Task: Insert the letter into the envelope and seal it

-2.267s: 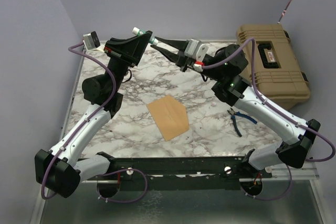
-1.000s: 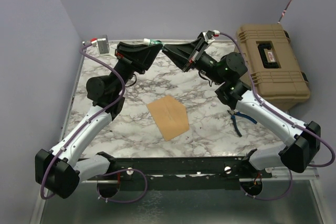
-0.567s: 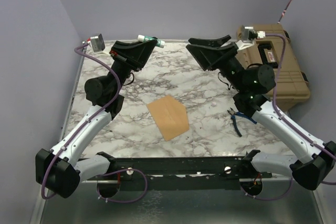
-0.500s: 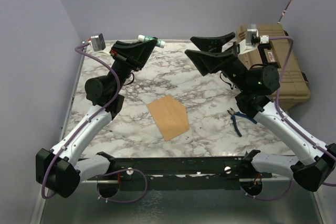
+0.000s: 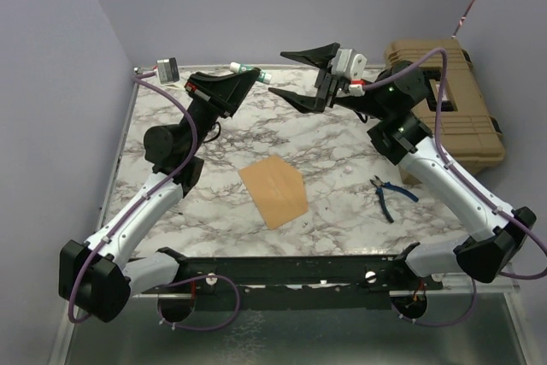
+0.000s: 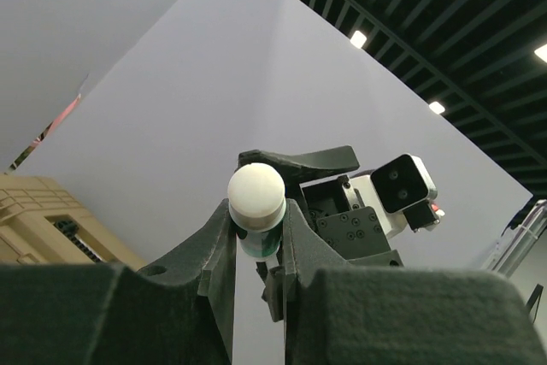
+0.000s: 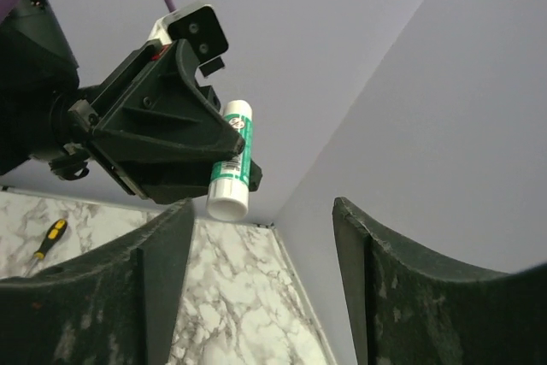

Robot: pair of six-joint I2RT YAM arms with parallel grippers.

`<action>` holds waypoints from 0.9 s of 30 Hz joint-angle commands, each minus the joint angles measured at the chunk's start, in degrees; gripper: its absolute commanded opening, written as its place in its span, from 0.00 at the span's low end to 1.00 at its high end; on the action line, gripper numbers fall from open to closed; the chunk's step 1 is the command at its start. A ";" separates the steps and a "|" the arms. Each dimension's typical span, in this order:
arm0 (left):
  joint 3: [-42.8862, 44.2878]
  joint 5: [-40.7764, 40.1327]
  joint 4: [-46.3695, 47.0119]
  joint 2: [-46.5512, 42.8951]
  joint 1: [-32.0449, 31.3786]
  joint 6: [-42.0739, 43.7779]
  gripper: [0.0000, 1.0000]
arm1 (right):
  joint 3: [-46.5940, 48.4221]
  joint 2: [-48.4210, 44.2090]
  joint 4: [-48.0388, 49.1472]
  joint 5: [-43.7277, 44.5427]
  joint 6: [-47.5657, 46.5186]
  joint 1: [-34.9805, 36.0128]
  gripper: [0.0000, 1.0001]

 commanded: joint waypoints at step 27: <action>1.14 1.52 -1.60 -1.67 0.17 3.87 0.00 | 1.97 4.46 7.19 -6.97 6.05 0.40 0.04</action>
